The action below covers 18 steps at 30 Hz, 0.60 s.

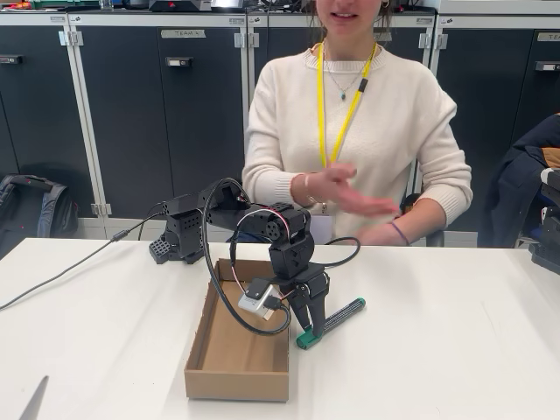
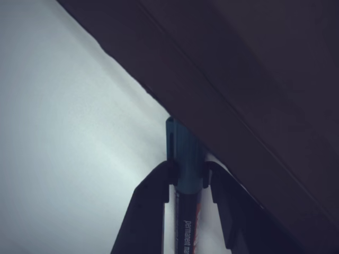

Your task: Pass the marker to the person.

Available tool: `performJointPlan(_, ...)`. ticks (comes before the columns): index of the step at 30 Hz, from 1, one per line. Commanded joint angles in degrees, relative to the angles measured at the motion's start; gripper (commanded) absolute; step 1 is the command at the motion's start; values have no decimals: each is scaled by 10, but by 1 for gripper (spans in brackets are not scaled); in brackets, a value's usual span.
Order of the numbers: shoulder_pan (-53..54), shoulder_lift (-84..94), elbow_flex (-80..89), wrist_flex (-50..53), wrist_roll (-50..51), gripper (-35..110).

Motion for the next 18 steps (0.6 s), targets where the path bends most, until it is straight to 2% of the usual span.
performJointPlan(1, -4, 37, -6, -11, -10, -5)
performJointPlan(10, 26, 218, 121, -62, -102, -5)
performJointPlan(18, 62, 381, 161, -80, -221, -5)
